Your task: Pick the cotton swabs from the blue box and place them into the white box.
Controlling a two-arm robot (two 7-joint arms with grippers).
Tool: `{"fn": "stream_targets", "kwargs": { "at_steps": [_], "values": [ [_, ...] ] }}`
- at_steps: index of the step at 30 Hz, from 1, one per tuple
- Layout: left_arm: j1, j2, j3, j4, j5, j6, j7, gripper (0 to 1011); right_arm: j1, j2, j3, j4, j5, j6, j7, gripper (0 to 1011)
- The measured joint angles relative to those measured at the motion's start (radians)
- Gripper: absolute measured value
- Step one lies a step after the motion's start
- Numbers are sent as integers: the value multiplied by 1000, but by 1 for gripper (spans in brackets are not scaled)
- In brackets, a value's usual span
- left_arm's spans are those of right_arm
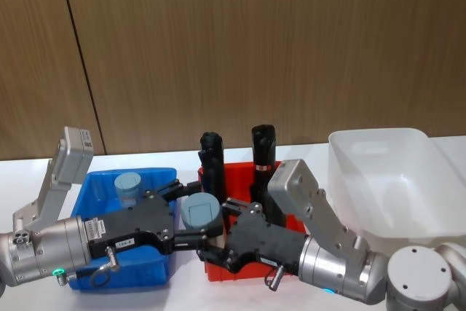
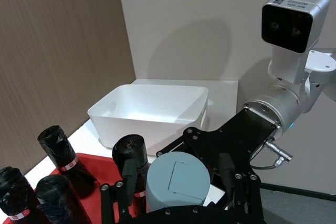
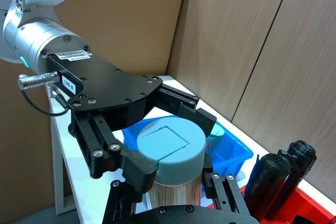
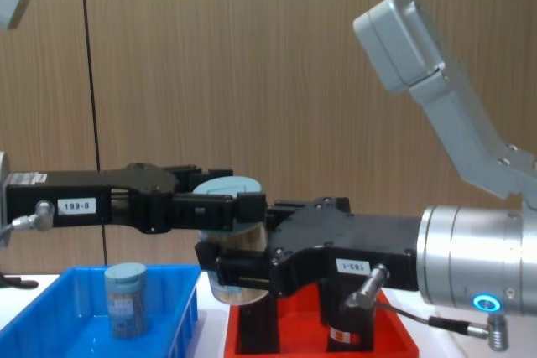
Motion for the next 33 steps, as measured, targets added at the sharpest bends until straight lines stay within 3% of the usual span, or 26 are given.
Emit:
{"fn": "stream_targets", "kwargs": {
  "at_steps": [2, 18, 33],
  "values": [
    [0, 0, 0, 0, 0, 0, 0, 1003, 1, 0, -1, 0, 0, 1, -3, 622],
    [0, 0, 0, 0, 0, 0, 0, 1004, -1, 7, 1, 6, 0, -16, -53, 622],
    [0, 0, 0, 0, 0, 0, 0, 1004, -10, 60, 60, 23, 26, -53, -174, 622]
  ]
}}
